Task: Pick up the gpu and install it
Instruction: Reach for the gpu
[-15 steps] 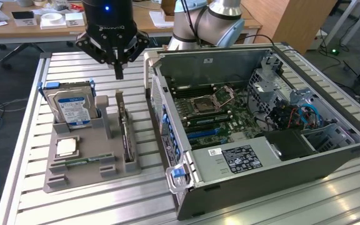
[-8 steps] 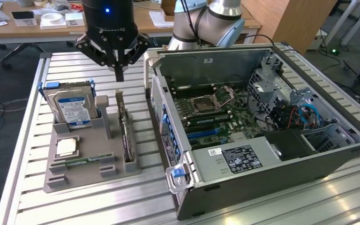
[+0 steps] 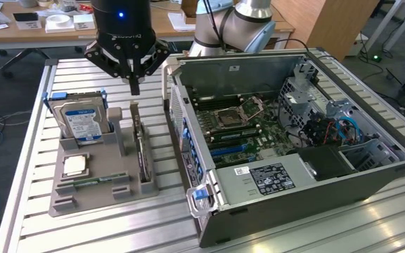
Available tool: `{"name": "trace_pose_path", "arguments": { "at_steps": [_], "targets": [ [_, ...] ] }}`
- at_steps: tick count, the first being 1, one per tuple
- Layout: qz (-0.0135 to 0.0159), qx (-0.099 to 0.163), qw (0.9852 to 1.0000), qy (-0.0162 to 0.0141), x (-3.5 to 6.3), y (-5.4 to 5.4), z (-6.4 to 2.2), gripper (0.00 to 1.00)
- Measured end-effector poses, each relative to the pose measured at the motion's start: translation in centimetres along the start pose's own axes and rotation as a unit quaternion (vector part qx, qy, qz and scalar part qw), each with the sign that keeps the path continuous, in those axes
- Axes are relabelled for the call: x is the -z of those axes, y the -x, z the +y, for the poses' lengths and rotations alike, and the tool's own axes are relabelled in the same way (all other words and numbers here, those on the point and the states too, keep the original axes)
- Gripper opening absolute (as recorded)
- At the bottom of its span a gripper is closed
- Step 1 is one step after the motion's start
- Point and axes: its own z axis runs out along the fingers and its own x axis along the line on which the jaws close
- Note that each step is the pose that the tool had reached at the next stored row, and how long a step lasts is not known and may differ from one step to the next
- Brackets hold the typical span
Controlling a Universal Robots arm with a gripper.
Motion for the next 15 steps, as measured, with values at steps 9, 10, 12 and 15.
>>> {"name": "trace_pose_path", "arguments": {
  "at_steps": [9,10,12,15],
  "targets": [
    [-0.0001,0.000,1.0000,-0.0001,0.00,0.01,-0.07,0.11],
    [0.0000,0.000,1.0000,-0.0004,0.01,0.02,-0.12,0.11],
    [0.0000,0.000,1.0000,-0.0008,0.02,0.02,-0.27,0.11],
    [-0.0001,0.000,1.0000,-0.0011,0.02,0.04,-0.54,0.11]
  ]
}}
